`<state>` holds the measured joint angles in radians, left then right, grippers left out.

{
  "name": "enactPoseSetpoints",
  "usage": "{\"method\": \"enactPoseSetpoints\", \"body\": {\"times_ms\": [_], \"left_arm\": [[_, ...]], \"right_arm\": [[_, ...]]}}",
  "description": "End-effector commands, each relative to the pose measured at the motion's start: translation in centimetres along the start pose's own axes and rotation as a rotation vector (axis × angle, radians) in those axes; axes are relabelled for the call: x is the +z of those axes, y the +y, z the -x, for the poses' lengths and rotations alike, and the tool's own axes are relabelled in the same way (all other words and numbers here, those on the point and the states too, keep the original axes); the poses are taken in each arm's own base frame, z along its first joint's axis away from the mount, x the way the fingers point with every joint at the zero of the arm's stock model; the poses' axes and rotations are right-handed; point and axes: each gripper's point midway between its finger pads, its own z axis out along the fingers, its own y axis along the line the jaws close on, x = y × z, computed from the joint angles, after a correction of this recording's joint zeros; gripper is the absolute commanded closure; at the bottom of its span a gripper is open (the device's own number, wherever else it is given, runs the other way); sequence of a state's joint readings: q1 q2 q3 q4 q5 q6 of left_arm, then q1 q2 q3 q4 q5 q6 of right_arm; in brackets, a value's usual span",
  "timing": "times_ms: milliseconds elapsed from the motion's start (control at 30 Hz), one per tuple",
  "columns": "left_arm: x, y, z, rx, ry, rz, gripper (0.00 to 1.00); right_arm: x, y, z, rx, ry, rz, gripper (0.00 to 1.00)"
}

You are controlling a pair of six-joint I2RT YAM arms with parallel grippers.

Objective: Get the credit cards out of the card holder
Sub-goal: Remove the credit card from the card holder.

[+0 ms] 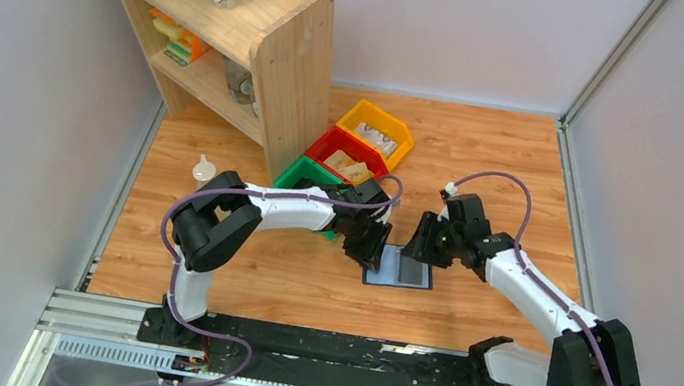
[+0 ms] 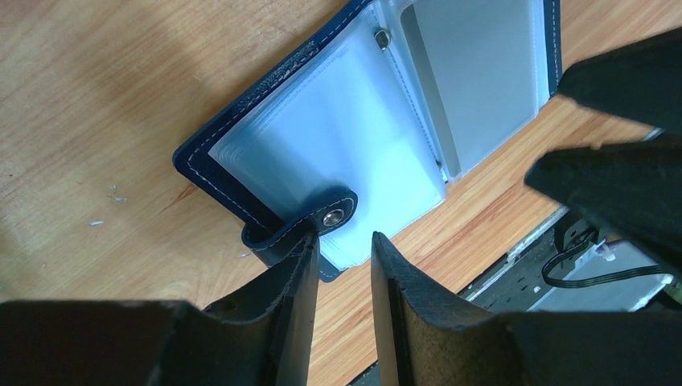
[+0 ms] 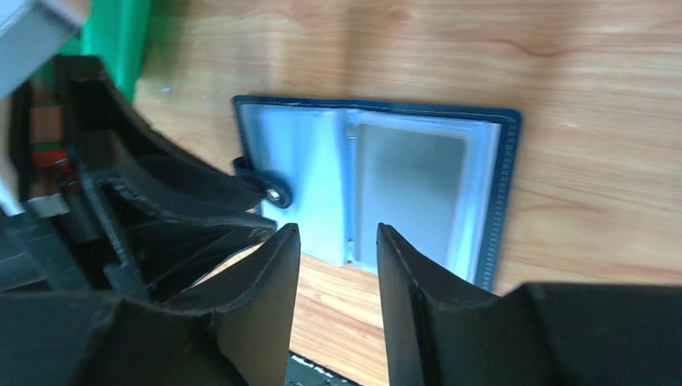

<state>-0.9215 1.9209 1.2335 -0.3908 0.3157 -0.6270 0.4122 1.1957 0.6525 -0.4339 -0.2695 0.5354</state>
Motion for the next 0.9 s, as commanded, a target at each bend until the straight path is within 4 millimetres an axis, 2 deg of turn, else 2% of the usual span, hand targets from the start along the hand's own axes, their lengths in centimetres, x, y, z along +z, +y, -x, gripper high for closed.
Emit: {"method": "enactPoseSetpoints", "body": {"times_ms": [0, 167, 567, 867], "left_arm": [[0.3, 0.5, 0.2, -0.002, -0.005, 0.044, 0.62], [0.3, 0.7, -0.1, -0.007, 0.002, 0.057, 0.62], [1.0, 0.5, -0.7, -0.008, 0.035, 0.025, 0.63], [1.3, 0.0, -0.6, -0.002, 0.042, -0.013, 0.63]], "right_arm": [[-0.2, -2.7, 1.0, 0.011, -0.041, -0.173, 0.55], [0.9, -3.8, 0.2, 0.031, -0.006, -0.215, 0.51], [2.6, -4.0, -1.3, 0.042, 0.072, -0.189, 0.49], [1.9, -0.1, -0.5, 0.018, 0.043, 0.0, 0.6]]}}
